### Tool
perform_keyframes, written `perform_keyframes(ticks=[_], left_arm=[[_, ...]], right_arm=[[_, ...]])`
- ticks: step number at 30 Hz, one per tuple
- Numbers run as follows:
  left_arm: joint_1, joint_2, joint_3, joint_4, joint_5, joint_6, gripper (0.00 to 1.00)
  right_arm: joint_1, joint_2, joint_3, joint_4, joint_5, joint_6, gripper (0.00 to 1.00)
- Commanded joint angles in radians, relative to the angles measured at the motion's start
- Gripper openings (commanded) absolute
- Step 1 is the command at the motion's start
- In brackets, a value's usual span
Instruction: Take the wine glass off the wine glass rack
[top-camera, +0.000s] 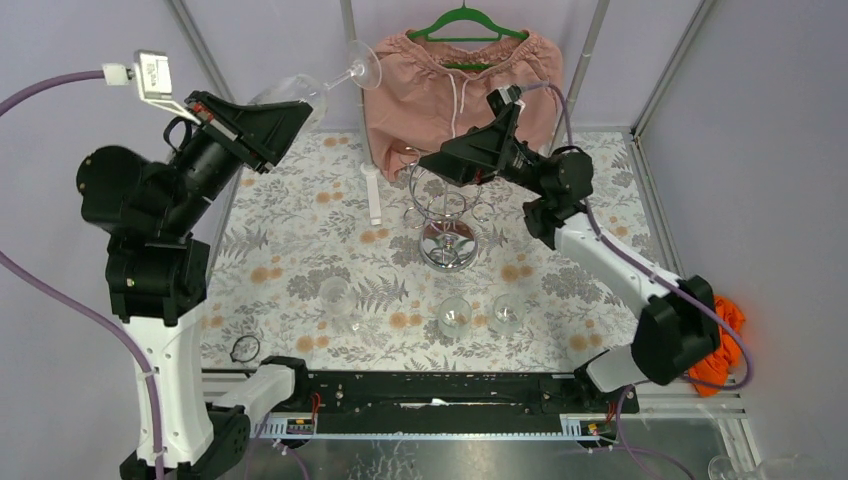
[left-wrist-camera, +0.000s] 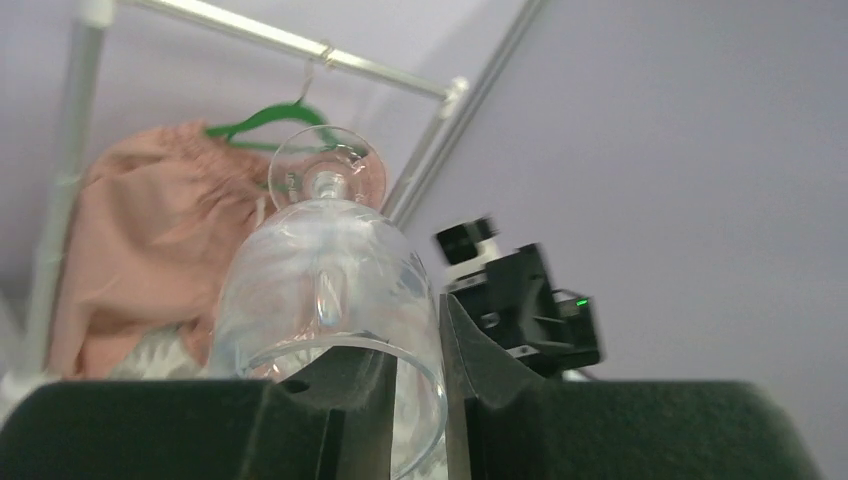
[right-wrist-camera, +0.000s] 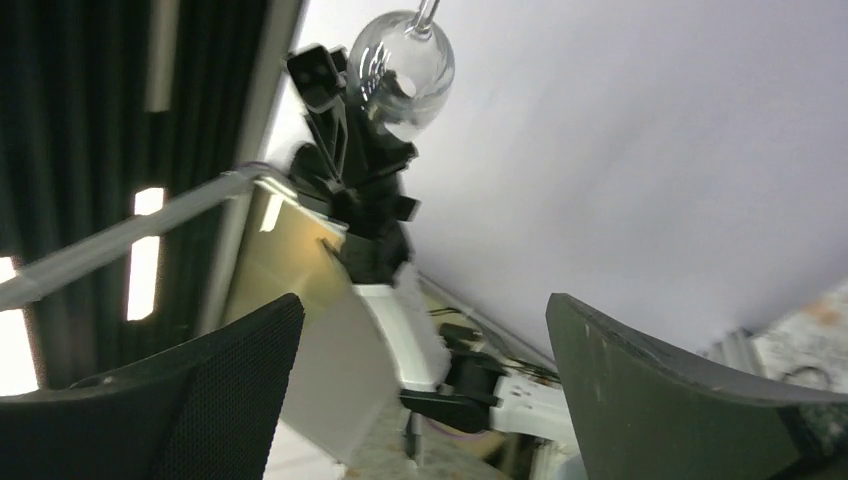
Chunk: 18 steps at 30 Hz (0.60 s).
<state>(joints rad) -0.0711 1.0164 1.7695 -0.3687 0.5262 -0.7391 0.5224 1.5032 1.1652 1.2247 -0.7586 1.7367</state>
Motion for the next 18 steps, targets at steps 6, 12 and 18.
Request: perform_keyframes(ticks=[6,12,18], left_arm=[[-0.002,0.125,0.233,-0.515,-0.086,0.256,0.0],[-0.003,0.161,0.334,-0.677,-0.079,0.326,0.0],[-0.007,0.105,0.214,-0.678,-0.051,0.334,0.0]], right_arm=[[-0.007,-0.269,0.157,-1.062,0.098,-0.802,1.0],[-0.015,-0.358,0.206,-1.343,0.304,-0.961,1.0],[-0.016,-0.398,0.219,-1.447,0.411,-1.005,1.0]])
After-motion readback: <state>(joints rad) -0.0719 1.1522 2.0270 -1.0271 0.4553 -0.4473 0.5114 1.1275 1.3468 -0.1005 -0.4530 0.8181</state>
